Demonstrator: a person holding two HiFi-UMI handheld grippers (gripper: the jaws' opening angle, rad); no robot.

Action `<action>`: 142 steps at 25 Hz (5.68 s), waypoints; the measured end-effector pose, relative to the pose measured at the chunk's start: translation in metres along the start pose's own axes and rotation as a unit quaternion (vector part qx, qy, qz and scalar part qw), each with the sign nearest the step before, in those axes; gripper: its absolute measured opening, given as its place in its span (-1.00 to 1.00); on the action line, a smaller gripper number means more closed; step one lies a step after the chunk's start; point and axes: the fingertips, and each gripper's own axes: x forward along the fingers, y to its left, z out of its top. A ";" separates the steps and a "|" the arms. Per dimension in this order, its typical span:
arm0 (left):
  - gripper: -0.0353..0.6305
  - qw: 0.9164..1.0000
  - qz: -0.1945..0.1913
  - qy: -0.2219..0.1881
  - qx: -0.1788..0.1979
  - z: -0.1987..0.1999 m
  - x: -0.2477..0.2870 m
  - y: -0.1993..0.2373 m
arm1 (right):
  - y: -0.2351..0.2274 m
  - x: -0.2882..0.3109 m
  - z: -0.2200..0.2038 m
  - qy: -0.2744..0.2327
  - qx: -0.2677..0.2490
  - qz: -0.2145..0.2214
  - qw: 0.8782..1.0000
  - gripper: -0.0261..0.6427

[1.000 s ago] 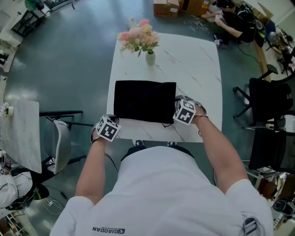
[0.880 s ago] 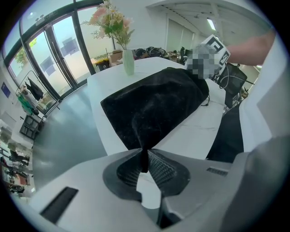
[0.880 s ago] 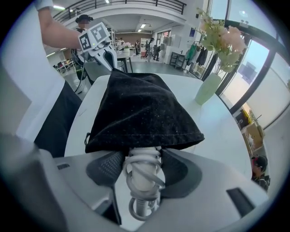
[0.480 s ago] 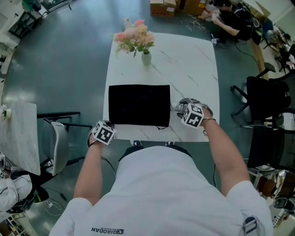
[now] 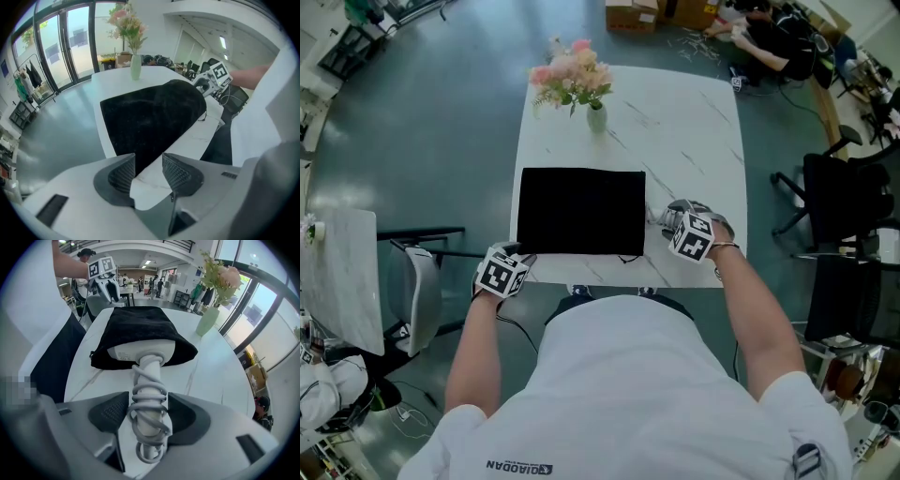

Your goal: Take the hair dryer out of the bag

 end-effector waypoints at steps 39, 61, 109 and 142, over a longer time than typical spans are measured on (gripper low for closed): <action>-0.84 0.997 -0.006 -0.006 0.077 0.107 0.101 -0.052 | -0.005 0.003 0.048 -0.014 0.038 -0.029 0.999 -0.31; -0.84 0.998 0.006 0.002 0.068 0.112 0.098 -0.048 | -0.037 -0.041 -0.083 -0.011 0.294 -0.091 0.951 -0.33; -0.84 0.971 -0.178 -0.115 0.109 0.086 0.002 -0.112 | 0.085 -0.109 0.091 -0.270 0.450 -0.124 0.842 -0.87; -0.84 0.958 -0.053 -0.278 -0.055 0.028 -0.095 -0.307 | 0.221 -0.211 -0.002 -0.364 0.343 -0.030 0.866 -0.88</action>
